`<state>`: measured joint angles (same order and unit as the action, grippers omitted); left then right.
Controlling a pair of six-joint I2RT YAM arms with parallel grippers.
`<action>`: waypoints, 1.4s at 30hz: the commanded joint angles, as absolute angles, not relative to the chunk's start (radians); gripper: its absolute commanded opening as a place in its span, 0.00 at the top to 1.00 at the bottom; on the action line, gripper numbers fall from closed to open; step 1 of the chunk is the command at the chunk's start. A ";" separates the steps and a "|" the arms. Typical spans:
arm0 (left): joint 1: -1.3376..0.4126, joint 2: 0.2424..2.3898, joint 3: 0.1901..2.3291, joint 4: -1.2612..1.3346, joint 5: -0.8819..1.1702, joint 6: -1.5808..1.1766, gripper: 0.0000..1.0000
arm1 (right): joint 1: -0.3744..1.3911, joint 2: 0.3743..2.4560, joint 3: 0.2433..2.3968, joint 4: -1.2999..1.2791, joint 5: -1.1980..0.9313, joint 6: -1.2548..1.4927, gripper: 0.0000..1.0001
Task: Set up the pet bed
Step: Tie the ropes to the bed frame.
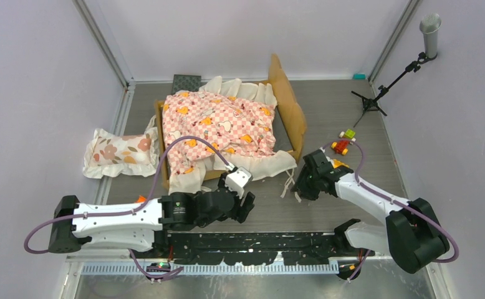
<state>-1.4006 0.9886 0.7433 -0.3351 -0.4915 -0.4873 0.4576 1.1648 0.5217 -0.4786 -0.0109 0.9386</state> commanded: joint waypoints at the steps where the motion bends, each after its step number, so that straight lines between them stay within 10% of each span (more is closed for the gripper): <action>1: -1.406 0.989 0.749 -0.269 -0.485 -0.473 0.33 | 0.465 1.178 0.532 -0.466 -0.010 0.922 0.58; 13: -1.406 1.058 0.708 -0.122 -0.456 -0.440 0.31 | 0.466 1.128 0.505 -0.486 -0.003 0.937 0.99; 42: -1.290 1.370 0.856 0.105 -0.462 -0.555 0.23 | 0.466 0.848 0.533 -0.698 -0.008 0.941 0.99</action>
